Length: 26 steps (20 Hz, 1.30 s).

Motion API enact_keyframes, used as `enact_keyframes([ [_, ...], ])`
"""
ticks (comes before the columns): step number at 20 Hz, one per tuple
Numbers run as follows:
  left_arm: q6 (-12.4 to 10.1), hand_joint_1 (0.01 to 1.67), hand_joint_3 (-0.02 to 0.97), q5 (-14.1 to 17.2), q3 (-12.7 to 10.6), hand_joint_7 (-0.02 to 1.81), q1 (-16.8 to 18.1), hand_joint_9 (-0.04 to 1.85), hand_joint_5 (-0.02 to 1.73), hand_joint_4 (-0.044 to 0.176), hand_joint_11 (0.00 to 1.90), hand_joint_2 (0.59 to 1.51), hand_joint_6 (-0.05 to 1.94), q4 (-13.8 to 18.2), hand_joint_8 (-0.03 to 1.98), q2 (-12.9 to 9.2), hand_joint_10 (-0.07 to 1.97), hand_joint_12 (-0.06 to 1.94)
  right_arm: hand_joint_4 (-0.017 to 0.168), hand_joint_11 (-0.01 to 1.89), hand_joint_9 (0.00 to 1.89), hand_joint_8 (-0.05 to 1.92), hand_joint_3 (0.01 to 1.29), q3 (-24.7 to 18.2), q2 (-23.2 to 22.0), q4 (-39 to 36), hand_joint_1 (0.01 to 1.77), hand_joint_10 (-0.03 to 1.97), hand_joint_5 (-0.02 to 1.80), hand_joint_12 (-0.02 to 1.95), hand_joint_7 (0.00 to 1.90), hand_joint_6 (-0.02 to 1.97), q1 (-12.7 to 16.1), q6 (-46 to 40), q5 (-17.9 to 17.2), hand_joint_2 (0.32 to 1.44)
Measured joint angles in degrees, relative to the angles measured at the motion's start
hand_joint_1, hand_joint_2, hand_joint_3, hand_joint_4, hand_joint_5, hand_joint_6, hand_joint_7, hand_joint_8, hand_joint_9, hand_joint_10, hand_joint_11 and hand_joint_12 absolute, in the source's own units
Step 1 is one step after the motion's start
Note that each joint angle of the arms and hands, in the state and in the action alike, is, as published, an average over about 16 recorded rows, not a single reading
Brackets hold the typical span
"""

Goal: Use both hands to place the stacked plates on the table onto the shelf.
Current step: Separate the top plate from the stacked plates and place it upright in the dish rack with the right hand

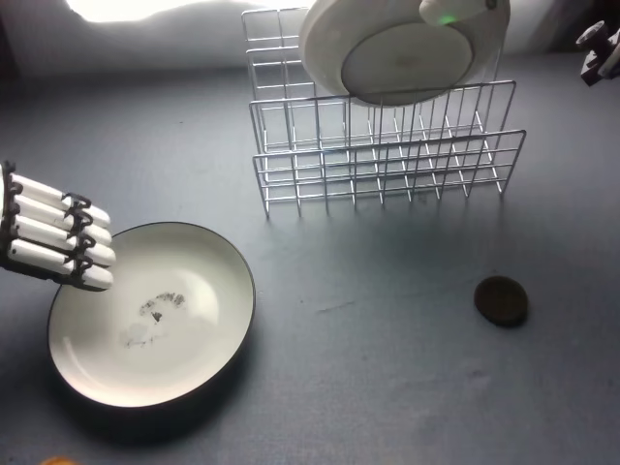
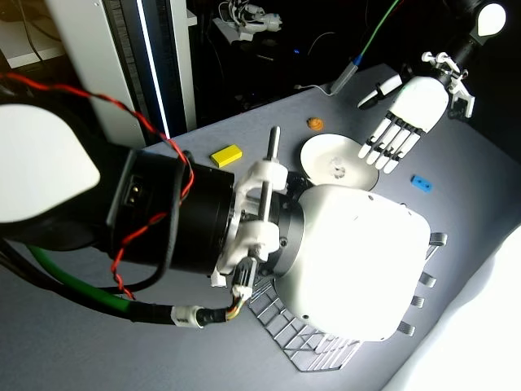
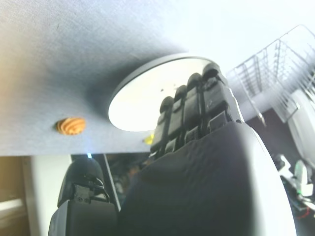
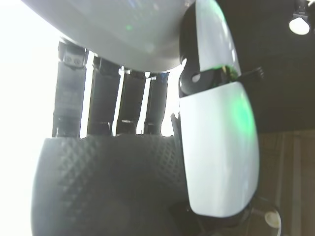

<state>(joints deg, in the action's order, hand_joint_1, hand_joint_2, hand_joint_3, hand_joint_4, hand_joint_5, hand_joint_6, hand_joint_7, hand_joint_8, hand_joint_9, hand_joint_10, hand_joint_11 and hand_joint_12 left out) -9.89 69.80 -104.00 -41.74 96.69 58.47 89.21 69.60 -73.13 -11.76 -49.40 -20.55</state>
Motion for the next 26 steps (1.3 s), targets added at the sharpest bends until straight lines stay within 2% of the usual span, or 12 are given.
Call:
enact_keyframes([
  [7,0.43,0.02,0.003,-0.15,-0.38,0.02,-0.89,0.02,0.02,0.004,0.02,1.161,0.02,-0.06,-0.01,0.32,0.01,-0.01,-0.003,0.92,1.30,0.67,0.01,3.49,2.84,-0.13,1.21,0.00,0.97,1.10,1.11,0.92,-1.23,-0.71,0.52,1.00],
  [14,0.66,0.02,0.003,-0.26,-0.56,0.01,-1.25,0.02,0.02,0.005,0.02,1.162,0.02,0.06,-0.01,0.45,0.01,-0.01,-0.007,0.84,1.23,0.54,0.01,5.96,4.94,0.41,1.19,0.00,0.92,1.13,1.06,0.96,-2.87,-0.86,0.96,1.02],
  [21,0.80,0.02,0.003,-0.36,-0.62,0.01,-1.40,0.02,0.02,0.004,0.02,1.164,0.02,0.27,-0.01,0.60,0.01,-0.01,-0.006,0.59,1.02,0.22,0.01,6.79,5.71,2.22,1.13,0.01,0.83,1.24,0.94,0.59,-4.18,0.52,1.12,1.04],
  [26,0.91,0.02,0.004,-0.47,-0.63,0.01,-1.51,0.02,0.02,0.003,0.02,1.165,0.02,0.36,-0.01,0.68,0.01,-0.01,-0.004,0.41,0.88,0.05,0.01,6.84,5.76,3.41,1.10,0.01,0.76,1.33,0.86,0.31,-4.01,1.56,0.93,1.05],
])
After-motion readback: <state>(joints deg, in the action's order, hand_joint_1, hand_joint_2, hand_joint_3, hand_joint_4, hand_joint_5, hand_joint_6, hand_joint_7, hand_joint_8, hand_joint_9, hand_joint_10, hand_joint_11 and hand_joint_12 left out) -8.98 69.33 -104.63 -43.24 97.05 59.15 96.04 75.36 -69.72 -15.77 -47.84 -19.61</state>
